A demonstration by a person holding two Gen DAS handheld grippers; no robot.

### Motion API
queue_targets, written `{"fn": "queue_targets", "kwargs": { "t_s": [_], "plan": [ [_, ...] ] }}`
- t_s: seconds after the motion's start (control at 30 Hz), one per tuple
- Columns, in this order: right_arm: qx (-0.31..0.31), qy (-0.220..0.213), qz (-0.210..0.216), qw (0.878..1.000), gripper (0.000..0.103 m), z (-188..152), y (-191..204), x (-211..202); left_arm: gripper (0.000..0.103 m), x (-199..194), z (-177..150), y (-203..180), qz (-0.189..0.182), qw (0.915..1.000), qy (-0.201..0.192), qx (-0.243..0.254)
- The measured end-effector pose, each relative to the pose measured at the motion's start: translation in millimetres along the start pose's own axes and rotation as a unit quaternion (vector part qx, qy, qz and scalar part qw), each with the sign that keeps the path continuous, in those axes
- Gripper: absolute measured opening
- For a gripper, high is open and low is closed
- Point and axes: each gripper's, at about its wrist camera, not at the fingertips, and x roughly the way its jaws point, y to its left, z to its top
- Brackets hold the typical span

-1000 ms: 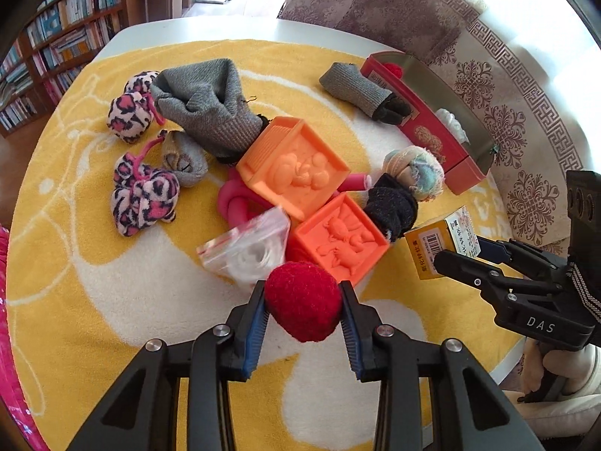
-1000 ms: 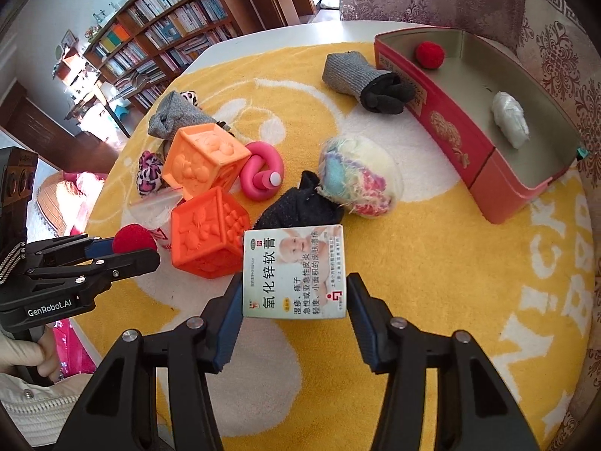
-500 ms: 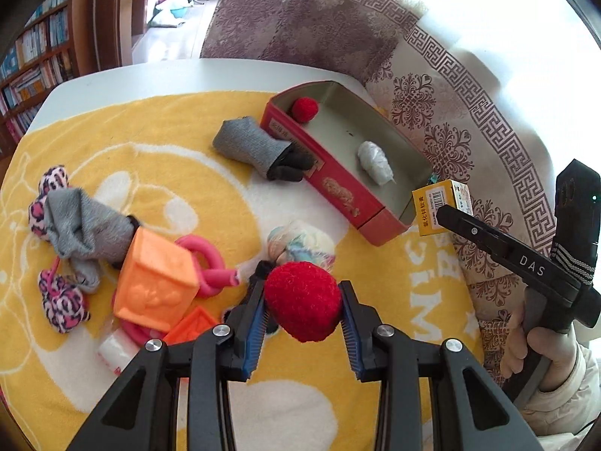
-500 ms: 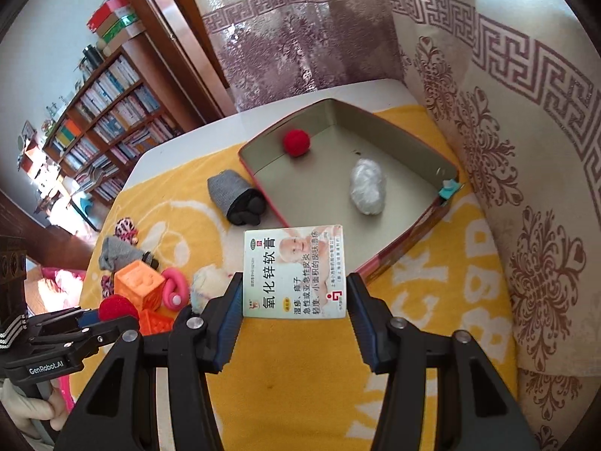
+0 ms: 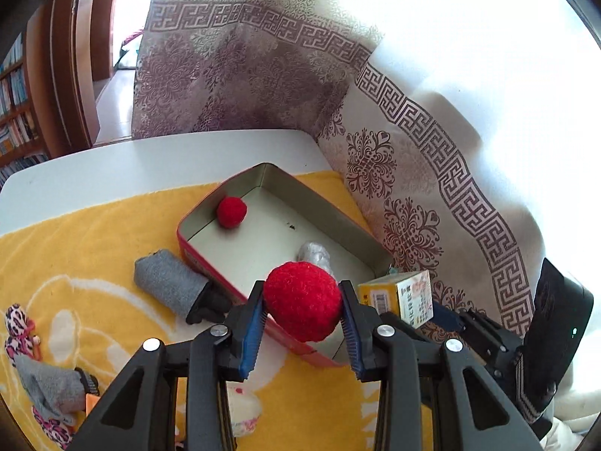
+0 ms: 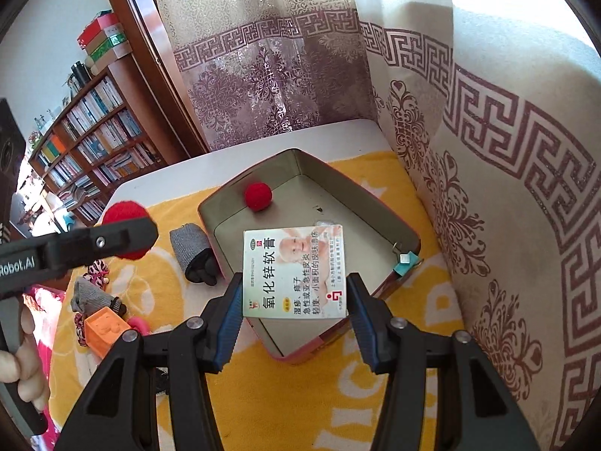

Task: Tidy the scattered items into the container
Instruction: 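Lower the pompom and medicine box into the red tin and release both, then move both tools back over the remaining toys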

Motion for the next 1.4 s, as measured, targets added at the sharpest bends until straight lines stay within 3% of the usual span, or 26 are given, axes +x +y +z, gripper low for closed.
{"fn": "queue_targets", "kwargs": {
  "t_s": [0.1, 0.2, 0.43, 0.63, 1.03, 1.4],
  "plan": [
    [-0.002, -0.001, -0.005, 1.000, 0.060, -1.1, -2.6, 3.6, 0.045, 17.1, 13.6, -1.0, 0.000, 0.9998, 0.014, -0.015],
    [0.002, 0.000, -0.015, 1.000, 0.071, -4.1, -6.4, 6.2, 0.054, 25.5, 18.1, -0.1, 0.010, 0.9997, 0.014, -0.017],
    [0.024, 0.011, -0.007, 1.000, 0.072, -8.9, -13.1, 10.9, 0.054, 10.6, 9.1, 23.3, 0.002, 0.9991, 0.003, -0.043],
    [0.026, 0.020, 0.014, 0.999, 0.072, -12.4, 1.1, 12.3, 0.054, -19.7, -5.8, 61.3, 0.026, 0.9965, -0.014, -0.079],
    [0.007, 0.060, 0.069, 0.996, 0.072, -29.2, 54.3, 25.3, 0.054, -72.0, -65.7, 138.3, 0.059, 0.9863, -0.023, -0.152],
    [0.014, 0.094, 0.077, 0.993, 0.072, -51.4, 86.2, 34.5, 0.054, -117.4, -136.4, 221.0, 0.101, 0.9682, -0.017, -0.228]
  ]
}}
